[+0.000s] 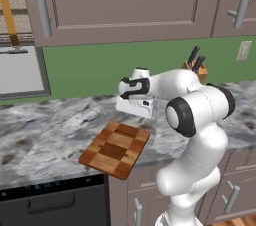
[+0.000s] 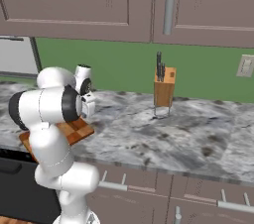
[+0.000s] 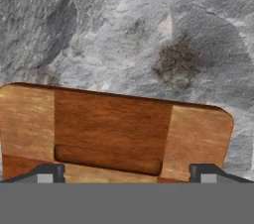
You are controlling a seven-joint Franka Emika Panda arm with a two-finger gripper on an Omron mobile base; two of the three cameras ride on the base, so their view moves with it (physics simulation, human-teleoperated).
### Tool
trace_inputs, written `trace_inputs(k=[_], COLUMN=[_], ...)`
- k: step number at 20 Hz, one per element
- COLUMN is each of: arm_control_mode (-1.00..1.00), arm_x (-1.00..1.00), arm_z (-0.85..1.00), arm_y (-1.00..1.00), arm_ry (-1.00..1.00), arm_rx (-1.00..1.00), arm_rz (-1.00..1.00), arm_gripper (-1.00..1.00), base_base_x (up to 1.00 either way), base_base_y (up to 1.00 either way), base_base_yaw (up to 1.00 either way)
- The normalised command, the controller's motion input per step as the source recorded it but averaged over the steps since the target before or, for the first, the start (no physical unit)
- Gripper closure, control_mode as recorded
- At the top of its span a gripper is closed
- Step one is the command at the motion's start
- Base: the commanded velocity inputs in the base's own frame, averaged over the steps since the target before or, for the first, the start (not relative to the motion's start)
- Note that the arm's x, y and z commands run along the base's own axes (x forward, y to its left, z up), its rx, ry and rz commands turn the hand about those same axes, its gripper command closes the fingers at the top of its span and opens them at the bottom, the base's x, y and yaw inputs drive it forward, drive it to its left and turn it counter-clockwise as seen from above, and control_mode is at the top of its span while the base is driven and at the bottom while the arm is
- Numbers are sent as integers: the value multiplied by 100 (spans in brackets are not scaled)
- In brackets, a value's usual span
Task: Move the cutting board and knife to the sink. Then move spray from the cabinet to the counter.
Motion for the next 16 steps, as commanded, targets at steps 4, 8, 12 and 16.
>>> trace_inputs(k=[4,8,12,16], arm_control_mode=[-100,-100,-100,-100], arm_x=[-73,-77,-55,-41], arm_z=[0,0,16,43], arm_y=[13,32,37,38], arm_ry=[0,0,0,0], arm_rx=[-14,-27,-27,-25], arm_rz=[6,13,13,11], arm_gripper=[-100,-100,-100,-100], base_base_x=[0,0,0,0], base_base_y=[0,0,0,0], base_base_yaw=[0,0,0,0])
